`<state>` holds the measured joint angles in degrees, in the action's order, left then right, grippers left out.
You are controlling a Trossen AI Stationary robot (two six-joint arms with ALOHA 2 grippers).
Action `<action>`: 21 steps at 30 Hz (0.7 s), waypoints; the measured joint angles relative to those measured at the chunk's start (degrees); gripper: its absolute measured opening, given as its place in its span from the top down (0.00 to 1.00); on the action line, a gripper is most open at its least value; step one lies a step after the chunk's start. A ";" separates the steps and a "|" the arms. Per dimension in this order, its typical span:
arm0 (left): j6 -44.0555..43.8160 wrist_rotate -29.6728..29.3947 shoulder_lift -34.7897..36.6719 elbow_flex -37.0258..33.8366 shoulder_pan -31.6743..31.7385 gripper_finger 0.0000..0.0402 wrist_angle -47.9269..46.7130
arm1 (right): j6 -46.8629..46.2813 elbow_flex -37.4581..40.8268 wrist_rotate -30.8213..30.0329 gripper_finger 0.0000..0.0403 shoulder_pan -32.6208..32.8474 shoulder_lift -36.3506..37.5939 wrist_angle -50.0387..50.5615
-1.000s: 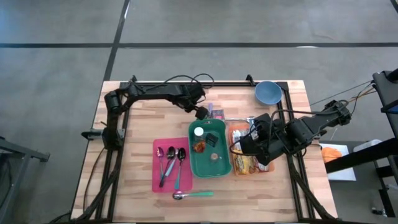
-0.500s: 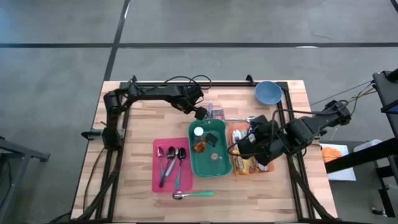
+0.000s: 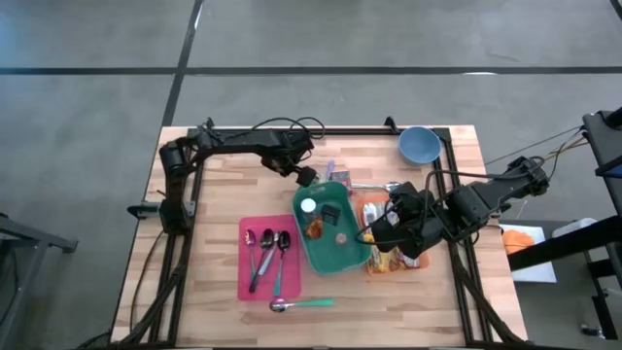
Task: Pick & Place Food Item
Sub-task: Put the green seasoning bottle into the green bin
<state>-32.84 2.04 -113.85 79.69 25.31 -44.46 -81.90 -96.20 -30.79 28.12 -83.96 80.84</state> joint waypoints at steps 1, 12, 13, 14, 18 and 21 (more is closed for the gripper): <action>-0.17 0.10 0.19 -0.10 0.15 0.10 -0.57 | 0.00 0.01 0.00 0.05 0.00 0.00 -0.02; 0.24 0.68 1.80 -0.42 0.71 0.10 -3.17 | 0.45 0.02 1.29 0.05 0.00 0.00 -0.16; 0.22 0.97 2.27 -0.30 0.64 0.10 -3.17 | 0.45 0.02 1.29 0.05 0.00 0.00 -0.23; 0.03 1.11 2.91 -0.11 0.56 0.10 -2.97 | 0.45 0.02 1.30 0.05 0.00 0.00 -0.23; -1.98 1.34 5.27 0.14 0.75 0.10 -2.21 | 0.33 0.02 1.63 0.05 0.00 0.02 -0.35; -4.17 1.86 6.73 0.18 0.77 0.10 -0.38 | -0.01 0.02 2.44 0.05 0.00 0.02 -0.46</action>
<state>-37.01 3.90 -107.12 79.88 26.09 -44.84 -81.91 -96.18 -28.34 28.12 -83.94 80.38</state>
